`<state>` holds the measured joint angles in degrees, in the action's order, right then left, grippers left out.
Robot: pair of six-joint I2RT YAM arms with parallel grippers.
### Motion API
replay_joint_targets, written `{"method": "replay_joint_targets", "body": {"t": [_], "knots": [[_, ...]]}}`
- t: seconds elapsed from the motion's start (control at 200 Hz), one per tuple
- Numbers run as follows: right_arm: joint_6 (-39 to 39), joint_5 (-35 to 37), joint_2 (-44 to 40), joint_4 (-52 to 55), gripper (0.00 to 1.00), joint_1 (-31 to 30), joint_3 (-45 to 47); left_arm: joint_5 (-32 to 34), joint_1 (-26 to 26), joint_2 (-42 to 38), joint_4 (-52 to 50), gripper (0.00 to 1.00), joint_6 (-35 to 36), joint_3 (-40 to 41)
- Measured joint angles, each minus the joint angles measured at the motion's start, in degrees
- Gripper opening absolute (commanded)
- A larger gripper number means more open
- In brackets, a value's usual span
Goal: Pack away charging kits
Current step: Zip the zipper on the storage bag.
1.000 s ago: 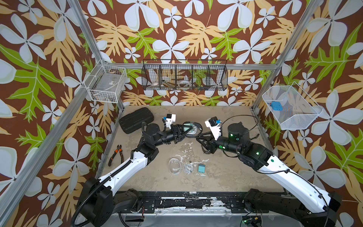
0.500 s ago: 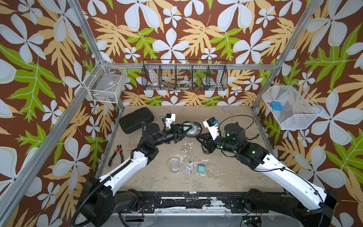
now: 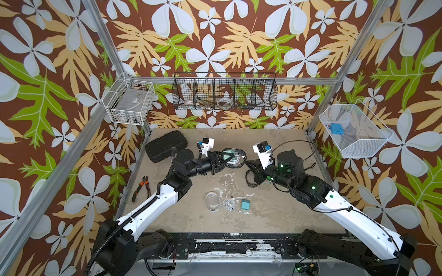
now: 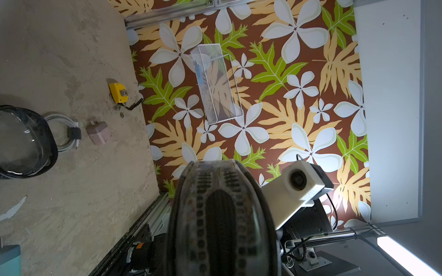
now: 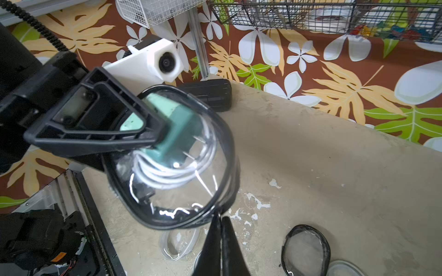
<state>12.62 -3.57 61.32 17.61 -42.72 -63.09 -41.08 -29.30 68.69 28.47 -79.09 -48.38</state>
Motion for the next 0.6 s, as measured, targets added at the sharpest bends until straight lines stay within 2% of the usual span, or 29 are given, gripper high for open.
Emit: {"method": "replay_joint_targets", "body": {"t": [0.41,0.601], "knots": [[-6.16,2.49,3.65,2.54,0.00,0.00,-4.83,-7.02,0.66,-0.90,-1.66,0.00,5.29,1.36],[-10.54,-1.57,3.30,2.58,0.00,0.00,-5.88,-12.48,3.78,-2.47,-2.97,0.00,9.16,2.40]]}}
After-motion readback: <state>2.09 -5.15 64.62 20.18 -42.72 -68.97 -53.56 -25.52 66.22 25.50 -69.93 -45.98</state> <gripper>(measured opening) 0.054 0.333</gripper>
